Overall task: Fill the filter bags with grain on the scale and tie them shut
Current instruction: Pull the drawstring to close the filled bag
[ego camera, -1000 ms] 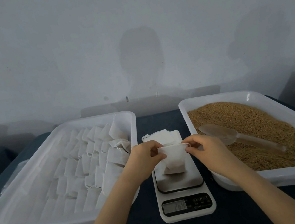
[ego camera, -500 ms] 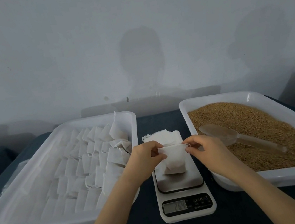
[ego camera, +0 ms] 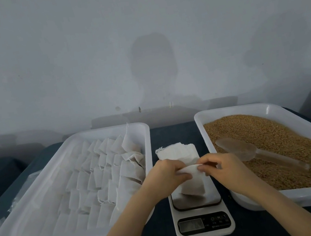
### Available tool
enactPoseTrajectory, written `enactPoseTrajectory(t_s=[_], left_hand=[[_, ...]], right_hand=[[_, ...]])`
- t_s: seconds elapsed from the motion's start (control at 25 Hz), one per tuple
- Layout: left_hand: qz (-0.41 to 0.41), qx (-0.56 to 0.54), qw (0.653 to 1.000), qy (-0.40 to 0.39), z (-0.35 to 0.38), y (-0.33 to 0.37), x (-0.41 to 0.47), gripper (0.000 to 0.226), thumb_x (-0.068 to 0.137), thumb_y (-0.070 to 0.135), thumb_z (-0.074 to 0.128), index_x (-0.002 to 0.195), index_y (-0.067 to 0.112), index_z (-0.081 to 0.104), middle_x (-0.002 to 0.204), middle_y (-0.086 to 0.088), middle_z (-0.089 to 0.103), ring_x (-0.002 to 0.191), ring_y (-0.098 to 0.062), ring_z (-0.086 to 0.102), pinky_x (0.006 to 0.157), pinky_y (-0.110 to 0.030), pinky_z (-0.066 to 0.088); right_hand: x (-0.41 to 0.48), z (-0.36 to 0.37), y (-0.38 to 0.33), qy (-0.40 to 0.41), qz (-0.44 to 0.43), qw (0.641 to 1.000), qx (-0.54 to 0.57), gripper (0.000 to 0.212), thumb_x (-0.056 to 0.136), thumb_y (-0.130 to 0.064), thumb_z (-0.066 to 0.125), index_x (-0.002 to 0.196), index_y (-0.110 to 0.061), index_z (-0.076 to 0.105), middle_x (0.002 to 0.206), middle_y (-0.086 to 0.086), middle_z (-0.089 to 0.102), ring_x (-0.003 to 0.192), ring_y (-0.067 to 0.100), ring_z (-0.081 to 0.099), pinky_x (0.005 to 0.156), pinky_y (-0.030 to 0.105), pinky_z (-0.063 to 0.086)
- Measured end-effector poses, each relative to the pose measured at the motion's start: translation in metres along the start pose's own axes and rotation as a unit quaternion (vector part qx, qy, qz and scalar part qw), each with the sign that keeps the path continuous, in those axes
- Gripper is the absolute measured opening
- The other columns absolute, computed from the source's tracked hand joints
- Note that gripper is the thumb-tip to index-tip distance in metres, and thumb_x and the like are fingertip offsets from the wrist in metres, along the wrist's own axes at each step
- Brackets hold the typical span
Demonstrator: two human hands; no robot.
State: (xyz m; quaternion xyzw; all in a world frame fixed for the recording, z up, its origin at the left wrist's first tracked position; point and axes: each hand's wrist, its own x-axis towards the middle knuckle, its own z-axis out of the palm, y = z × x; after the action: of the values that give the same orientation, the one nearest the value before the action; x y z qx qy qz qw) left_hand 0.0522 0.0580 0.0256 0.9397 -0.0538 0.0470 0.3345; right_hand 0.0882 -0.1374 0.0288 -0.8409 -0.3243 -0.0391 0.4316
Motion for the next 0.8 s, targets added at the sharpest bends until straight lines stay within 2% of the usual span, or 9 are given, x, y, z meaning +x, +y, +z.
enactPoseTrajectory(t_s=[0.08,0.16,0.24,0.36,0.44,0.52,0.64,0.72,0.8], left_hand=[[-0.004,0.005,1.0,0.007,-0.011,0.0,0.003,0.034,0.086,0.03,0.067,0.057,0.028,0.05,0.054,0.011,0.046,0.052,-0.003,0.044,0.05,-0.011,0.036],[-0.053,-0.053,0.996,0.056,-0.039,-0.003,0.012,0.029,0.085,0.024,0.066,0.06,0.021,0.052,0.055,0.008,0.05,0.049,-0.008,0.051,0.049,-0.02,0.044],[-0.103,-0.1,0.978,0.153,-0.074,-0.013,0.028,0.023,0.085,0.02,0.064,0.064,0.017,0.056,0.058,0.001,0.056,0.048,-0.015,0.059,0.046,-0.025,0.049],[-0.164,-0.11,0.945,0.259,-0.115,-0.041,0.061,0.013,0.088,0.017,0.059,0.08,0.008,0.063,0.072,-0.007,0.064,0.055,-0.023,0.066,0.052,-0.032,0.057],[-0.207,-0.086,0.941,0.254,-0.121,-0.063,0.084,0.014,0.089,0.012,0.055,0.083,0.001,0.062,0.077,-0.013,0.064,0.06,-0.027,0.066,0.056,-0.037,0.059],[-0.241,-0.048,0.944,0.222,-0.114,-0.086,0.106,0.016,0.089,0.008,0.054,0.076,0.0,0.061,0.075,-0.016,0.062,0.065,-0.034,0.066,0.059,-0.039,0.059],[-0.278,-0.007,0.943,0.182,-0.092,-0.115,0.133,0.022,0.088,0.01,0.054,0.067,0.002,0.054,0.067,-0.013,0.058,0.07,-0.034,0.064,0.062,-0.036,0.052],[-0.298,0.022,0.94,0.162,-0.075,-0.13,0.143,0.018,0.089,0.011,0.054,0.075,0.001,0.055,0.07,-0.01,0.056,0.076,-0.031,0.059,0.064,-0.033,0.046],[-0.335,0.041,0.928,0.156,-0.066,-0.141,0.146,0.018,0.093,0.012,0.052,0.092,-0.004,0.059,0.08,-0.013,0.058,0.081,-0.03,0.059,0.068,-0.033,0.047]], right_hand=[[0.0,-0.001,-0.001,0.031,0.004,0.999,0.024,0.013,0.09,-0.021,0.059,0.095,-0.029,0.068,0.081,-0.022,0.067,0.071,0.002,0.063,0.068,0.012,0.048],[0.0,-0.002,0.0,0.061,0.018,0.997,0.049,0.017,0.092,-0.018,0.056,0.099,-0.031,0.065,0.084,-0.02,0.068,0.07,0.002,0.064,0.068,0.011,0.047],[0.001,-0.002,0.001,0.068,0.034,0.995,0.066,0.02,0.093,-0.016,0.054,0.099,-0.033,0.064,0.084,-0.017,0.068,0.069,0.002,0.063,0.068,0.009,0.046],[0.002,0.001,0.002,0.07,0.045,0.994,0.073,0.02,0.093,-0.014,0.053,0.099,-0.03,0.064,0.082,-0.016,0.068,0.066,0.002,0.062,0.065,0.007,0.044],[0.003,0.001,0.004,0.075,0.047,0.993,0.08,0.019,0.093,-0.012,0.053,0.099,-0.026,0.065,0.079,-0.015,0.068,0.065,0.002,0.062,0.064,0.007,0.045],[0.004,0.0,0.006,0.075,0.051,0.992,0.093,0.019,0.093,-0.01,0.053,0.098,-0.024,0.065,0.078,-0.012,0.068,0.063,0.004,0.062,0.062,0.008,0.046],[0.006,0.001,0.008,0.068,0.06,0.991,0.103,0.021,0.093,-0.009,0.052,0.097,-0.026,0.065,0.081,-0.013,0.068,0.064,0.006,0.063,0.063,0.01,0.046],[0.007,0.001,0.01,0.063,0.066,0.99,0.109,0.022,0.094,-0.009,0.052,0.096,-0.027,0.065,0.082,-0.013,0.068,0.064,0.007,0.063,0.063,0.011,0.046],[0.008,0.0,0.011,0.06,0.069,0.989,0.112,0.023,0.094,-0.009,0.051,0.096,-0.029,0.064,0.082,-0.014,0.068,0.064,0.007,0.063,0.063,0.011,0.047]])
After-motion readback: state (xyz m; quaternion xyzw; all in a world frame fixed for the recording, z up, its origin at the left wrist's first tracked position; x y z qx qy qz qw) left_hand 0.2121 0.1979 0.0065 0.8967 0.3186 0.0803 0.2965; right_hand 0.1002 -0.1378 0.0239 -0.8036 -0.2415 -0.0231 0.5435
